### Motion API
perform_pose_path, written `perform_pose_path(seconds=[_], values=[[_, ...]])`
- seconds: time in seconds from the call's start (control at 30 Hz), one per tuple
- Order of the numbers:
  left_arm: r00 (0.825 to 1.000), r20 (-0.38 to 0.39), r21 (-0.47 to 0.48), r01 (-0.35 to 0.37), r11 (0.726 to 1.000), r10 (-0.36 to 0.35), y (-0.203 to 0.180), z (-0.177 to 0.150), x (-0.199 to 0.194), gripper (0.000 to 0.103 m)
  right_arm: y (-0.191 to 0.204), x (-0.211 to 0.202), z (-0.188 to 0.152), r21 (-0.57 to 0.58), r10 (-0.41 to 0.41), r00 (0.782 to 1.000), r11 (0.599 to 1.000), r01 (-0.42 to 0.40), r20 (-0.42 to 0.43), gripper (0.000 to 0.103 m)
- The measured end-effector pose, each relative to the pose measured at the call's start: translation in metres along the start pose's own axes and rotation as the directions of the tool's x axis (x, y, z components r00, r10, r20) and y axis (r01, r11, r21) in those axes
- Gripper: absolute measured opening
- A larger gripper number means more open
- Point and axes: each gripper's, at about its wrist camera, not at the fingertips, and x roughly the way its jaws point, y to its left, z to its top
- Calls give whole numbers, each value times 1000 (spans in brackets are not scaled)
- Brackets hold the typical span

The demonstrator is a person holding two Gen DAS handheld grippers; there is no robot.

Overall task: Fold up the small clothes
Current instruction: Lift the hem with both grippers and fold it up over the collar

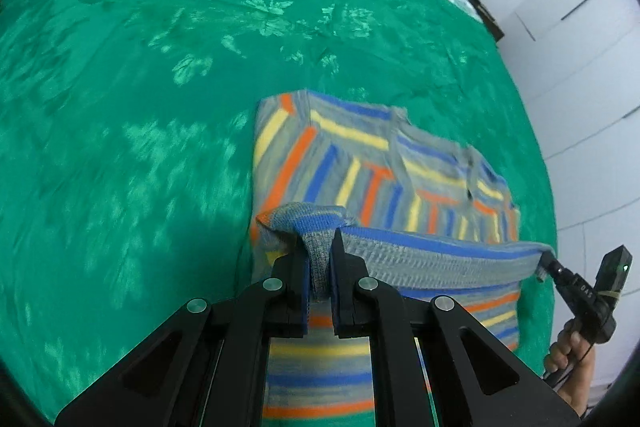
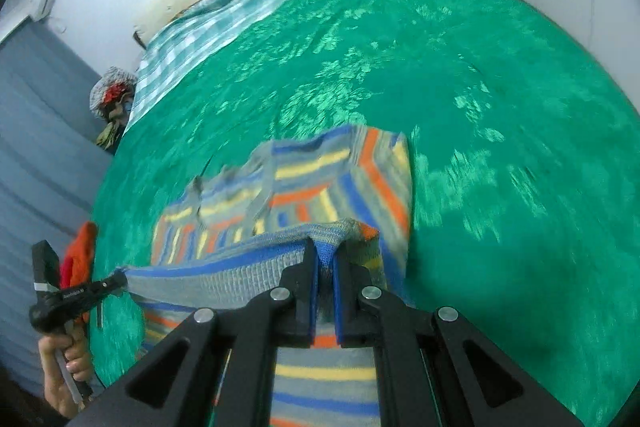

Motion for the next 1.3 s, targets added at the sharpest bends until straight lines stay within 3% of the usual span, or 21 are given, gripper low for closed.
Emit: perform_pose_path(seconds=[0.2, 0.27, 0.33, 0.43, 0.5, 0.53, 0.6, 0.73, 0.8, 0.87, 0.97, 1.0, 1.03, 1.07, 1.1, 1.13, 1.23, 1.3], values=[[999, -42, 6, -26, 1000, 26, -2, 39, 44, 7, -21, 52, 33, 64, 39, 997, 997, -34, -68, 6], [998, -59, 9, -31, 999, 32, -3, 53, 57, 9, -29, 66, 42, 101, 78, 993, 993, -68, -92, 6], [999, -24, -12, -21, 1000, 21, -3, 75, 61, 10, -41, 78, 51, 165, 138, 986, 979, -121, -92, 7], [997, 72, -52, -27, 998, 30, -5, 108, 58, 14, -60, 86, 67, 261, 221, 975, 942, -212, -6, 13], [995, 96, -89, -31, 996, 40, -2, 128, 58, 34, -72, 86, 78, 314, 222, 973, 921, -232, 67, 34], [991, 116, -104, -53, 993, 65, 0, 133, 54, 35, -76, 86, 82, 338, 215, 973, 912, -232, 86, 40], [987, 141, -100, -62, 993, 76, 3, 135, 46, 36, -76, 79, 88, 326, 213, 971, 915, -237, 108, 40], [982, 169, -55, -77, 995, 86, 5, 114, 31, 44, -53, 62, 88, 180, 153, 984, 969, -167, 93, 40], [984, 159, -1, -86, 996, 85, 2, 90, 27, 54, -31, 59, 82, 51, 94, 995, 994, -96, 37, 40], [982, 155, 39, -112, 993, 105, 2, 70, 30, 61, -12, 63, 73, -77, 50, 999, 996, -51, -21, 42], [981, 114, 75, -166, 983, 157, 8, 46, 50, 62, -5, 73, 64, -155, -39, 997, 987, 28, -70, 43], [981, 91, 80, -177, 981, 169, 10, 40, 60, 61, -6, 82, 62, -169, -62, 993, 985, 44, -102, 41], [980, 78, 84, -189, 978, 183, 10, 39, 69, 61, -5, 92, 60, -193, -78, 987, 980, 49, -141, 12], [976, 79, 88, -210, 974, 203, 11, 36, 73, 62, -6, 98, 59, -235, -149, 979, 965, 114, -136, 1], [971, 93, 90, -228, 969, 220, 12, 34, 75, 62, -10, 103, 61, -275, -251, 964, 936, 218, -90, 1], [963, 115, 85, -255, 963, 245, 13, 33, 75, 64, -17, 103, 63, -248, -290, 955, 932, 266, -67, 1], [949, 124, 68, -299, 952, 290, 14, 34, 69, 71, -26, 99, 63, -199, -348, 937, 922, 333, -43, 0], [945, 135, 71, -308, 949, 297, 13, 30, 57, 70, -24, 88, 60, -197, -331, 943, 927, 320, -26, 4]])
